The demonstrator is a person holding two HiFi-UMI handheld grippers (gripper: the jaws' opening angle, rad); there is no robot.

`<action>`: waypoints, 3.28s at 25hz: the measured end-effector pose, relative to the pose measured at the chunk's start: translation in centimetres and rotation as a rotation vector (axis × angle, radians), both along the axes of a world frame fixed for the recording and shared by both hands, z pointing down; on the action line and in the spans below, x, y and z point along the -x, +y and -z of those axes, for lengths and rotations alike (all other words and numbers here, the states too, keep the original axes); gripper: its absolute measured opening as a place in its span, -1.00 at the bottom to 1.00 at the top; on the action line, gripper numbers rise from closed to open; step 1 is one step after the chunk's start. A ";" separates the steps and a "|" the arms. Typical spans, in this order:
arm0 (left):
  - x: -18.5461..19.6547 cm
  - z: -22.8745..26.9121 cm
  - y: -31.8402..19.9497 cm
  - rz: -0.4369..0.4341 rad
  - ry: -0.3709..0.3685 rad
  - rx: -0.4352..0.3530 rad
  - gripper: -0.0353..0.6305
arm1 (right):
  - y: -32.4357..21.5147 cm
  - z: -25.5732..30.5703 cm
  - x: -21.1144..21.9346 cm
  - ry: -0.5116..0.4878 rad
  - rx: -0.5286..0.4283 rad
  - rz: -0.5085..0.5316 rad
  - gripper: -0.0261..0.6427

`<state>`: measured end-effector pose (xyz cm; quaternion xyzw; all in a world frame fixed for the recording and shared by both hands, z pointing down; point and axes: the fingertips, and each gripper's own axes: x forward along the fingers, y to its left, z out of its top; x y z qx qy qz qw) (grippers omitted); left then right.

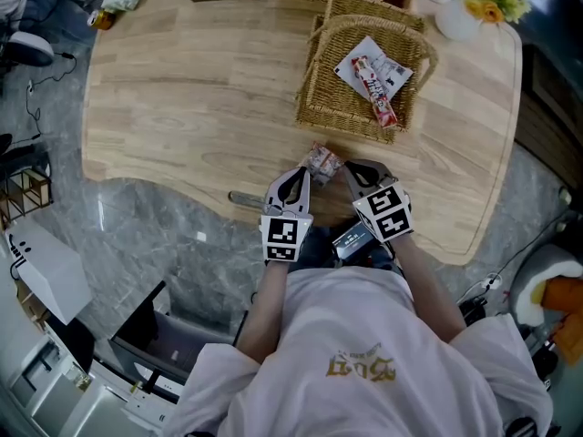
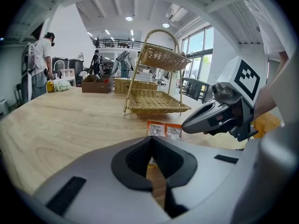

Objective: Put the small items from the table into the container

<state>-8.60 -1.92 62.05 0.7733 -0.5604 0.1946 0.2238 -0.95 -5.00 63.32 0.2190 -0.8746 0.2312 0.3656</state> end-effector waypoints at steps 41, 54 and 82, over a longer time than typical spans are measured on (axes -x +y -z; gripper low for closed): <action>-0.6 8.1 -1.2 0.014 -0.036 -0.170 -0.91 | 0.9 11.7 -2.5 -0.163 -0.222 -0.043 -0.87; 0.5 13.6 -2.2 0.018 -0.038 -0.280 -0.91 | 0.5 16.1 -1.6 -0.226 -0.284 -0.054 -0.87; 2.6 23.1 -4.6 -0.031 -0.026 -0.485 -0.91 | -1.2 25.7 1.0 -0.384 -0.401 -0.115 -0.87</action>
